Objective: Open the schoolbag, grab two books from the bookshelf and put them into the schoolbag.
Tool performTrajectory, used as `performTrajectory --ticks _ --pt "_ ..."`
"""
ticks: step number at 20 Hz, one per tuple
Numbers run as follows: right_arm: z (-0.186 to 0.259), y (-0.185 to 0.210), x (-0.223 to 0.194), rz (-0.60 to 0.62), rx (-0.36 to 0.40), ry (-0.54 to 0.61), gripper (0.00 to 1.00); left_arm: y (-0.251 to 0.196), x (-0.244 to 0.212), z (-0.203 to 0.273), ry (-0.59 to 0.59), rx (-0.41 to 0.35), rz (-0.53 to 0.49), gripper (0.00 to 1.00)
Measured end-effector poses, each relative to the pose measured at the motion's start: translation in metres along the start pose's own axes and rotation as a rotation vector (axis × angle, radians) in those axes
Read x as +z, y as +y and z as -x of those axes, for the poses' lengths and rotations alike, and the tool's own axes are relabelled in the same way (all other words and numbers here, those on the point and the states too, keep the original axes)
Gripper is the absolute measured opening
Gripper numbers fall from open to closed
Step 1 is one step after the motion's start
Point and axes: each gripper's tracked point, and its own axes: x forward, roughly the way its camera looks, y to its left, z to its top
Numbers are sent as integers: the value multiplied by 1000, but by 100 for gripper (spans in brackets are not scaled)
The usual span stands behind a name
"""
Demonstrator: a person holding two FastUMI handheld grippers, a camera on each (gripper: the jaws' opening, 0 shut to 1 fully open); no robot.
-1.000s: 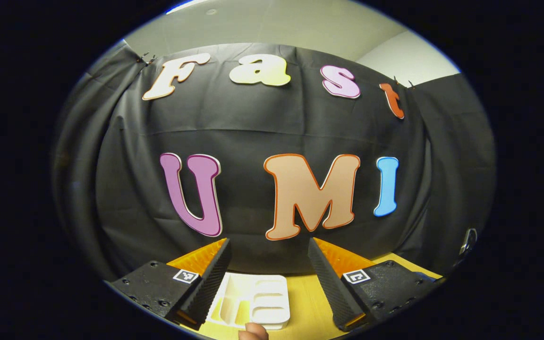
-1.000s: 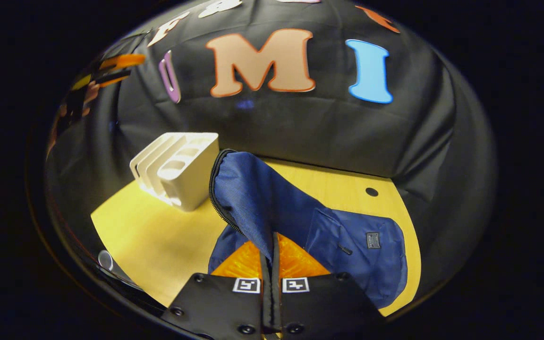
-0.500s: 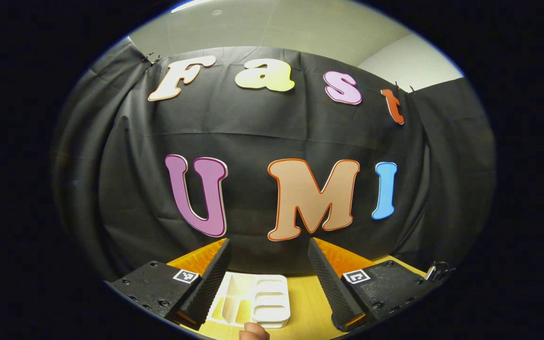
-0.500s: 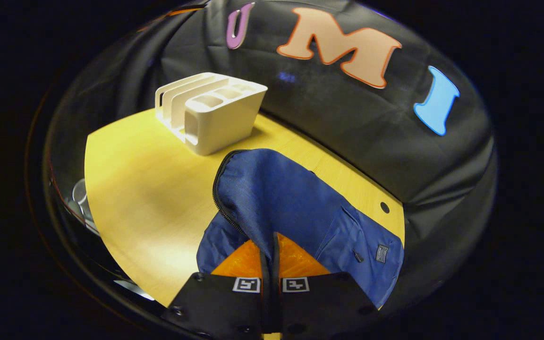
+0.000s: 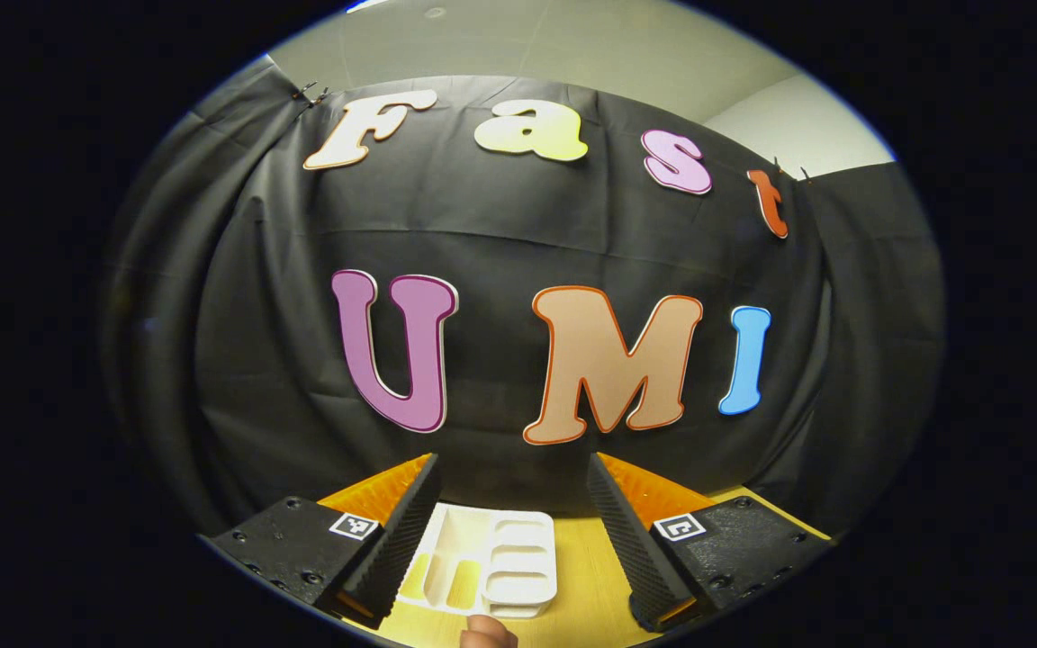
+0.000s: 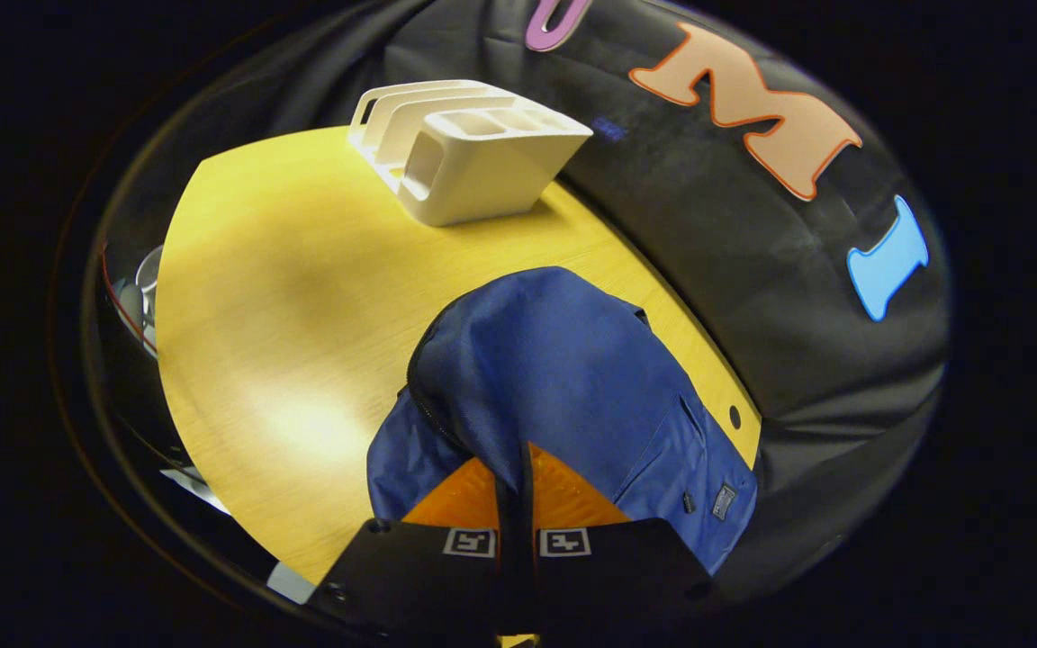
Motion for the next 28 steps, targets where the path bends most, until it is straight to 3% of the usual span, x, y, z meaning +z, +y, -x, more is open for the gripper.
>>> performTrajectory --ticks 3,7,10,12,14,16,18,19,20,21,27,28 --pt "-1 6 -1 37 -11 11 9 -2 -2 1 -4 -8 -1 93" --pt "-2 23 -1 48 17 9 55 -2 -7 3 8 -12 -7 93" --pt "1 27 2 47 0 -1 78 -4 -8 5 3 -16 1 93" --pt "3 28 11 -29 10 -30 92 -3 -8 5 1 -16 -4 93" --pt "10 19 26 -142 -3 -82 90 -2 -8 7 -1 -15 2 94" --pt "26 -6 46 -257 -59 -160 99 -2 -8 7 -2 -13 16 94" --pt "45 -38 69 -383 -126 -243 90 0 -10 8 0 -9 20 94" --pt "56 -53 79 -454 -159 -285 99 -1 -10 9 1 -11 25 93" --pt "65 -67 88 -520 -188 -326 95 -2 -12 9 3 -12 31 95" --pt "75 -81 97 -575 -214 -363 99 -3 -13 10 5 -11 36 92" --pt "137 -140 131 -721 -340 -516 99 -13 -21 14 -5 -21 29 93" --pt "150 -147 137 -741 -349 -542 90 -16 -23 15 -8 -23 34 92"
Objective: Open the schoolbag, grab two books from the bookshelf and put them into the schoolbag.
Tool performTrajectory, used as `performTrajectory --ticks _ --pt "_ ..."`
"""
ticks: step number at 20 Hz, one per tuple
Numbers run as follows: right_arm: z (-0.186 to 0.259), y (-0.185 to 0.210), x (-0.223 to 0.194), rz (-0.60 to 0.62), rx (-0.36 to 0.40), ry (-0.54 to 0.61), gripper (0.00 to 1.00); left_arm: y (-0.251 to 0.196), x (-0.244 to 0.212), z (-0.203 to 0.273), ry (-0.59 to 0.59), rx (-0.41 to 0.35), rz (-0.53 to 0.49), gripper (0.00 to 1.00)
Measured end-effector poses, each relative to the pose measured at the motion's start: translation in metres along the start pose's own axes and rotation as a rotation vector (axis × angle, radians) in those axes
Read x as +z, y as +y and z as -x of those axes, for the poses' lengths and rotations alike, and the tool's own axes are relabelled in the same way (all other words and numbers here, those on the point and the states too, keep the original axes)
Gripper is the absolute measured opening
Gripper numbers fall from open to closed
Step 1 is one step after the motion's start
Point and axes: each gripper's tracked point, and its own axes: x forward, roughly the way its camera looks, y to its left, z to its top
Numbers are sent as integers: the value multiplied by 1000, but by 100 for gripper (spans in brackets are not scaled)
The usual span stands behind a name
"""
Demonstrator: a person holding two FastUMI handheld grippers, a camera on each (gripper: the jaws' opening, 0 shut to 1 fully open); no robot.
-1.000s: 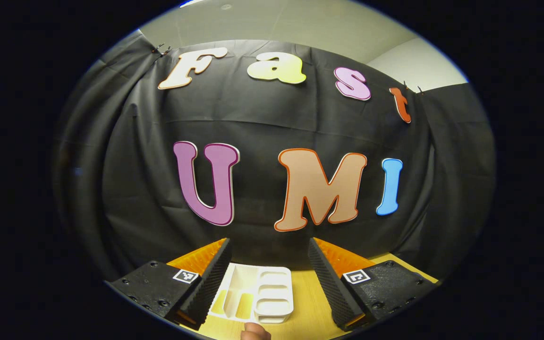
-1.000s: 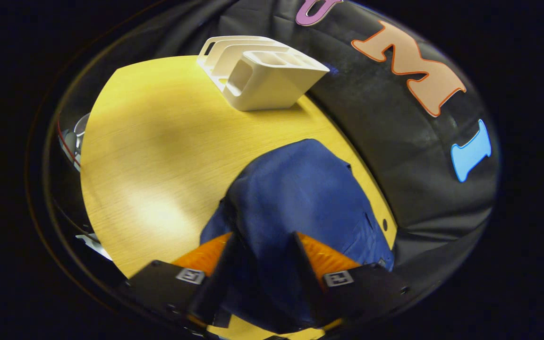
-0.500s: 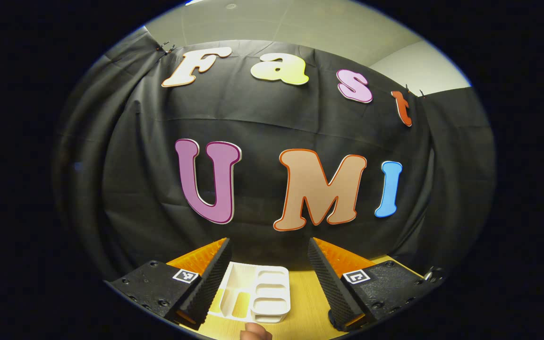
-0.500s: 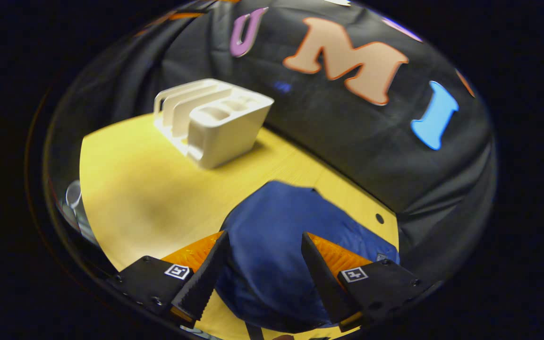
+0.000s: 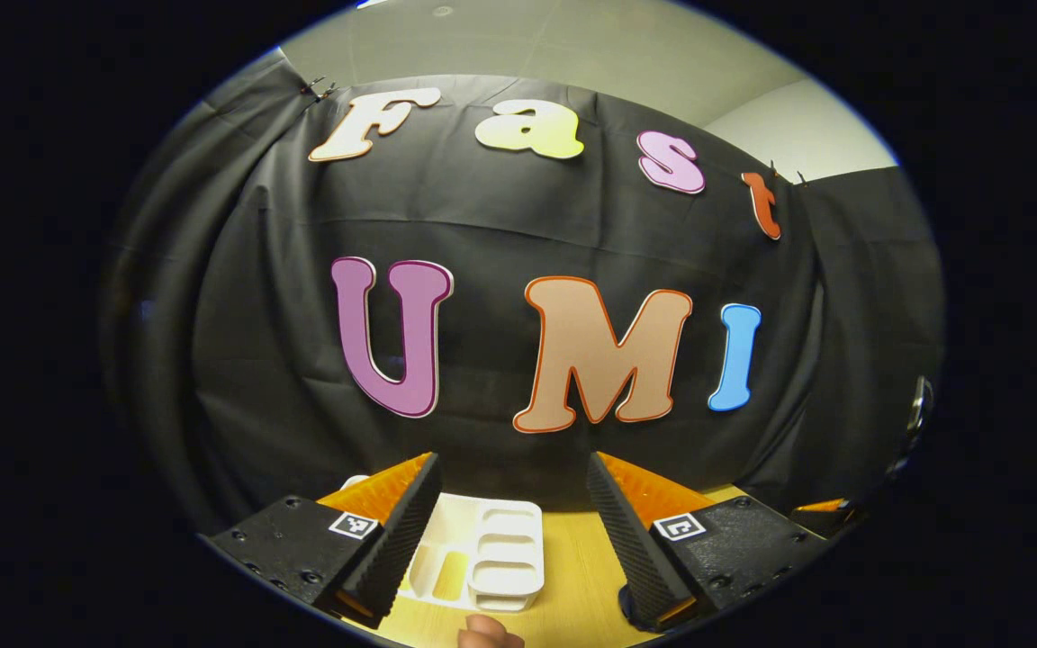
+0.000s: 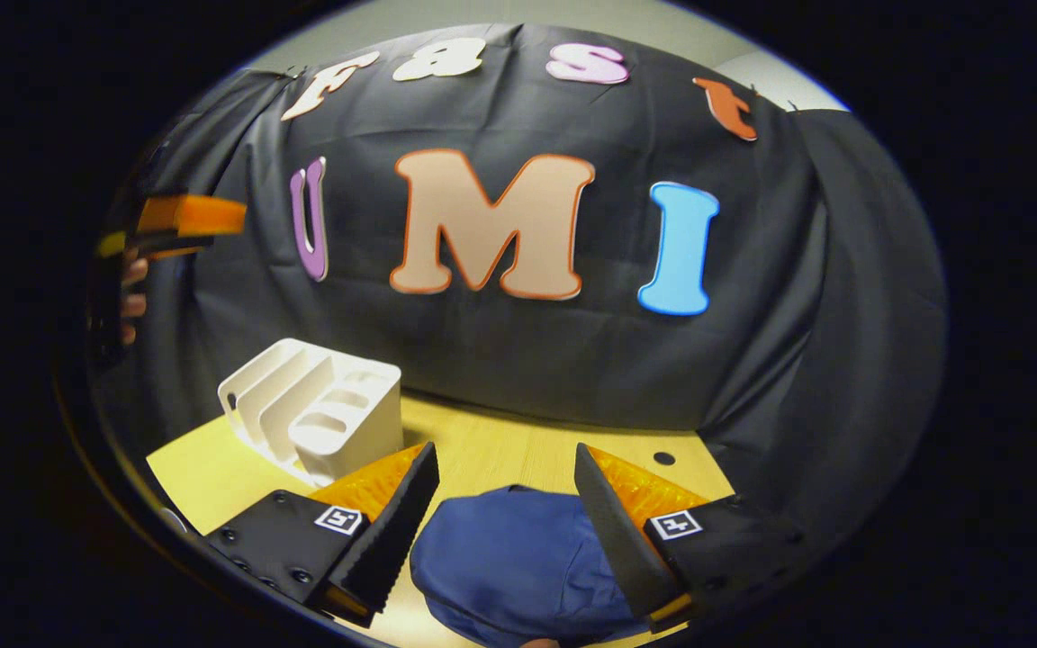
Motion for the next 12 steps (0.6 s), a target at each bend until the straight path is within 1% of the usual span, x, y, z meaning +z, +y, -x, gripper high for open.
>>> performTrajectory --ticks 1,2,3,4,6,7,8,9,10,11,12 --pt "3 2 15 -32 -2 -36 90 -2 0 3 -13 -1 3 93" --pt "1 -2 25 -47 -11 -53 95 -3 1 5 -32 7 -1 95" --pt "1 -7 33 -58 -17 -69 100 -2 4 8 -52 19 -24 92" --pt "4 -11 41 -68 -25 -86 97 -1 3 9 -63 29 -46 95" --pt "11 -17 58 -86 -42 -121 90 -7 -3 11 -61 26 -77 94" --pt "14 -20 65 -89 -48 -133 90 -10 -6 13 -53 23 -73 92" --pt "15 -23 72 -90 -57 -144 90 -12 -10 13 -43 21 -61 94" --pt "18 -25 78 -90 -65 -155 90 -14 -13 14 -37 19 -41 92" --pt "22 -27 81 -93 -71 -164 91 -15 -16 17 -34 20 -28 93" --pt "26 -28 85 -106 -79 -180 90 -14 -17 19 -35 35 -17 92" --pt "28 -31 90 -116 -85 -191 90 -10 -19 20 -34 55 -24 94"
